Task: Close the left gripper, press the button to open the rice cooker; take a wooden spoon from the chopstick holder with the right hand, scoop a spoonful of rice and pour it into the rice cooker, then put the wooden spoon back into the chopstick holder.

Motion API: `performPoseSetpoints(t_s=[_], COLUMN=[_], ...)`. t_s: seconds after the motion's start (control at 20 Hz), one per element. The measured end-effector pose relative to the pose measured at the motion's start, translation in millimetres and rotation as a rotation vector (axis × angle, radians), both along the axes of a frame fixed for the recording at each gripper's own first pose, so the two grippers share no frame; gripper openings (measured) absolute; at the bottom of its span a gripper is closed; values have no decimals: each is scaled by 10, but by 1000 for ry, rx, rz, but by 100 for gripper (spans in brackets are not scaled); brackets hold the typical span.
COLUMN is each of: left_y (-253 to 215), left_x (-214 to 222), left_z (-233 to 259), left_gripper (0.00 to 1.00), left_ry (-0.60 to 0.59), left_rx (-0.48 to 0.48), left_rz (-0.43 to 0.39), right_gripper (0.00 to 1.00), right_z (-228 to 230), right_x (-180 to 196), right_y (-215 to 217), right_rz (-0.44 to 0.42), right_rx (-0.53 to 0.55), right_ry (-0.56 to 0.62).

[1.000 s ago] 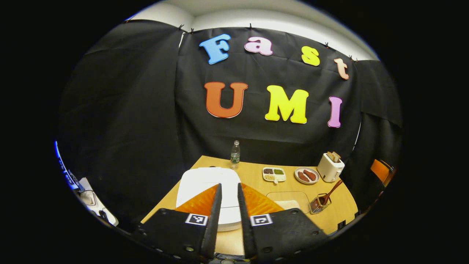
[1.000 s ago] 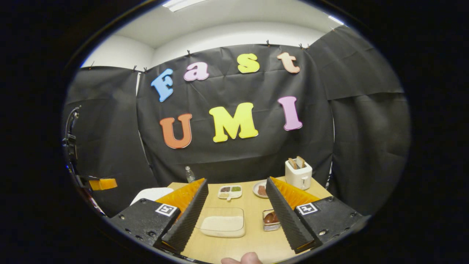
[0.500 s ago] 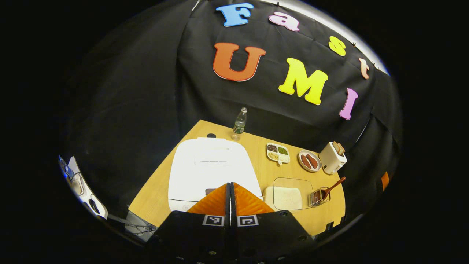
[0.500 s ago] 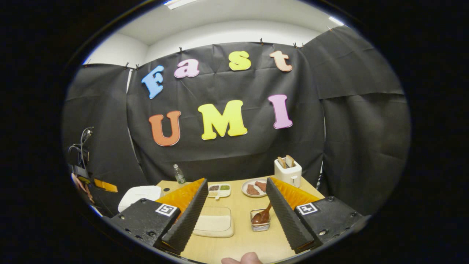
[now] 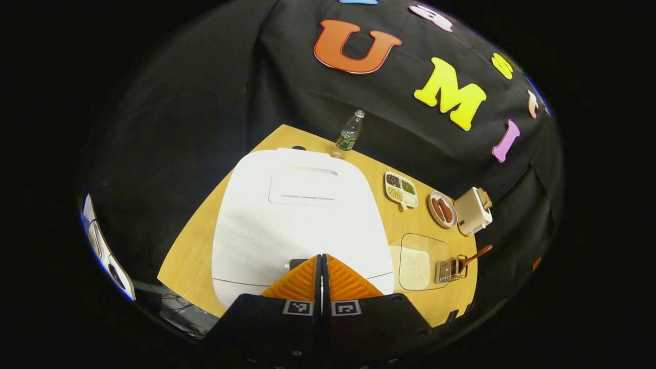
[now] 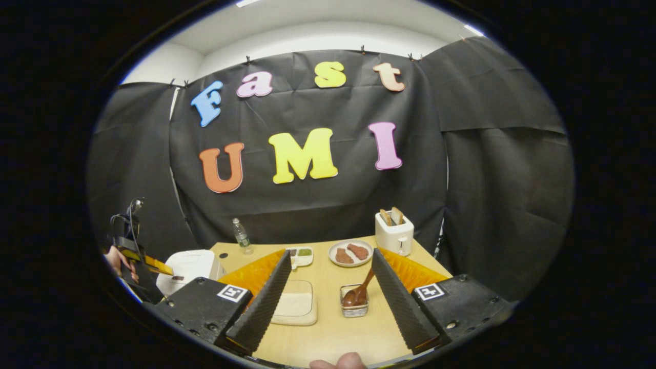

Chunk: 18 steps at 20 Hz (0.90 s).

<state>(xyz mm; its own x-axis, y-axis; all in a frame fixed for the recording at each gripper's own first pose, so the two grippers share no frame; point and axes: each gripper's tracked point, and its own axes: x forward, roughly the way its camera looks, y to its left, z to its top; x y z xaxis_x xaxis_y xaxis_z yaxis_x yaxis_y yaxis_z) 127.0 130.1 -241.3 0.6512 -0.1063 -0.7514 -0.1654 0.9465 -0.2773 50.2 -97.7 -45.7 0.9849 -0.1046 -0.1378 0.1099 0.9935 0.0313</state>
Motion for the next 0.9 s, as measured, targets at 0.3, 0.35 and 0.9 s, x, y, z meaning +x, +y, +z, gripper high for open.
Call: performPoseSetpoints(t_s=[0.3,0.35,0.9], left_y=[8,18,16], left_x=[37,50,-27], left_z=[-79,-105,-203], left_gripper=[0,0,0], left_ry=[-17,-16,-11], left_rx=[6,4,-45], left_rz=[4,7,21], right_gripper=[100,100,99], right_z=[15,11,-74], right_x=[-16,-20,-94], right_y=[-6,-6,61], right_rz=[-1,-1,-1], right_rx=[-18,-18,9], right_ry=[5,5,14])
